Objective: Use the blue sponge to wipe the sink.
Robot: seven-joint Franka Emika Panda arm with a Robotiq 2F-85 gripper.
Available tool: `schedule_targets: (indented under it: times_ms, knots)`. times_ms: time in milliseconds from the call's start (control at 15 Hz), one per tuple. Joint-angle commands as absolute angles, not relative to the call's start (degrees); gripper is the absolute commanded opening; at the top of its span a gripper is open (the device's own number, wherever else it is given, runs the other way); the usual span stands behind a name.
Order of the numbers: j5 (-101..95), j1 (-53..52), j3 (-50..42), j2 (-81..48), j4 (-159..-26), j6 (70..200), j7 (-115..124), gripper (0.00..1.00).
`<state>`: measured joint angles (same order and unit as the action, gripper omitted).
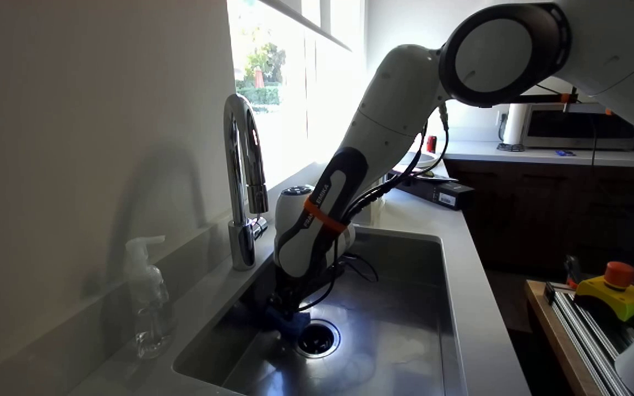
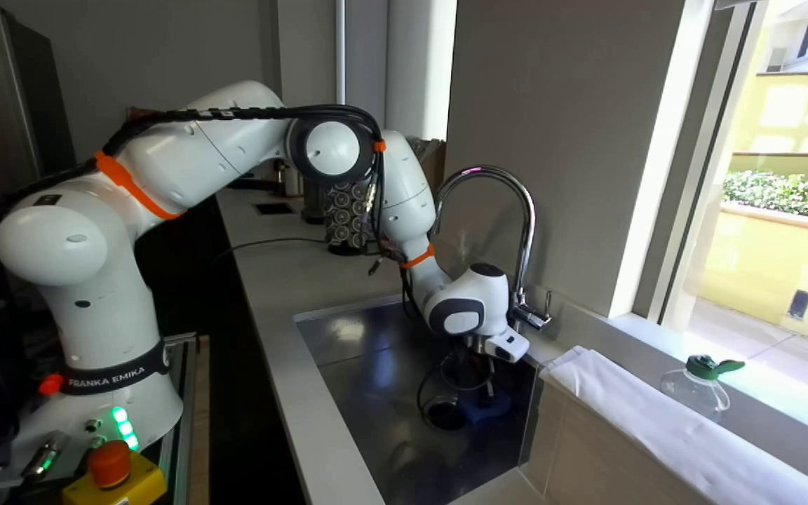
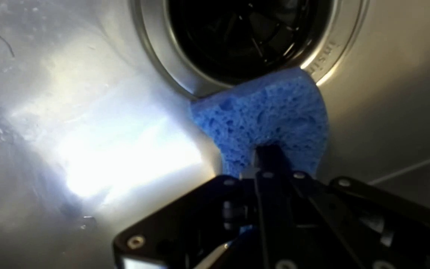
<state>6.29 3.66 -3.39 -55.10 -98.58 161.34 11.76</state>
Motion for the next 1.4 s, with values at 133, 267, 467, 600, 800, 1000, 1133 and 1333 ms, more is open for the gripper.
schedule_targets:
  times_ms: [133,267,467,600,800,1000,1133,1333]
  knots:
    - [7.8,3.2,-6.9,-59.4,-93.3,159.1,16.0,0.0]
    - [8.0,3.2,-7.8,-59.8,-92.5,158.4,17.3,0.0]
    - [8.1,3.1,-9.1,-60.5,-91.5,157.8,19.1,0.0]
    - [8.1,3.2,-9.7,-60.8,-90.9,157.4,20.0,0.0]
    - [7.9,3.4,-11.1,-61.1,-90.0,156.4,21.2,0.0]
    - [7.6,3.1,-12.9,-61.2,-89.9,155.1,22.7,0.0]
    - [7.7,3.4,-13.4,-60.9,-90.1,154.1,23.2,0.0]
    - [7.3,3.1,-14.7,-60.2,-90.9,151.6,24.2,0.0]
